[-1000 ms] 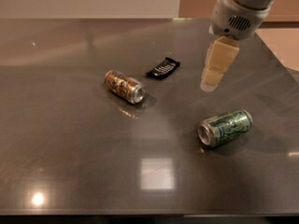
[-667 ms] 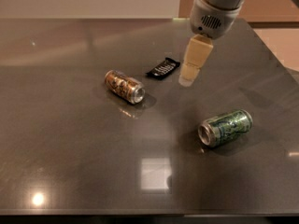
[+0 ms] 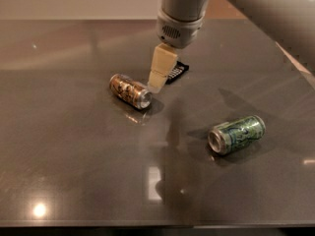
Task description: Pick orange can
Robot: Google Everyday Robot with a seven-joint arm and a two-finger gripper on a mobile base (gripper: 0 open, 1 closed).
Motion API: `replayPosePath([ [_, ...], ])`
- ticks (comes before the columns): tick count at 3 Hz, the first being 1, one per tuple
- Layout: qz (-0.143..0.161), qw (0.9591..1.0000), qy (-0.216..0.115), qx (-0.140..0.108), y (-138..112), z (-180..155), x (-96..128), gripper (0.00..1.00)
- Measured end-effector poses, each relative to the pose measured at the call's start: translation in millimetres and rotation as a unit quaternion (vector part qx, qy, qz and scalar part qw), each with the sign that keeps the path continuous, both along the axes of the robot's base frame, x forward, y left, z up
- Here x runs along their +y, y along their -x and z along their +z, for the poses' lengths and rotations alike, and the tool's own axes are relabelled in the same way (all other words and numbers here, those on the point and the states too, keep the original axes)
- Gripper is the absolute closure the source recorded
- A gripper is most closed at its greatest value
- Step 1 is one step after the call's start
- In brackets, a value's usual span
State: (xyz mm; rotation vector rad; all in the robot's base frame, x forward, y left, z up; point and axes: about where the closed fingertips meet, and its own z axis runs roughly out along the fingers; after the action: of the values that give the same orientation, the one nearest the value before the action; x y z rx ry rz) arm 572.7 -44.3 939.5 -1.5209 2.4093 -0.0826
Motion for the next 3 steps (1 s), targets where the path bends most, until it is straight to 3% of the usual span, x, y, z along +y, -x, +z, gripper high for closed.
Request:
replayPosePath([
  [1,-0.011,0.9998,0.016,0.009,-3,-21,34,0.0],
  [3,0.002,0.9986,0.032,0.042,-10,-59,85,0.0],
])
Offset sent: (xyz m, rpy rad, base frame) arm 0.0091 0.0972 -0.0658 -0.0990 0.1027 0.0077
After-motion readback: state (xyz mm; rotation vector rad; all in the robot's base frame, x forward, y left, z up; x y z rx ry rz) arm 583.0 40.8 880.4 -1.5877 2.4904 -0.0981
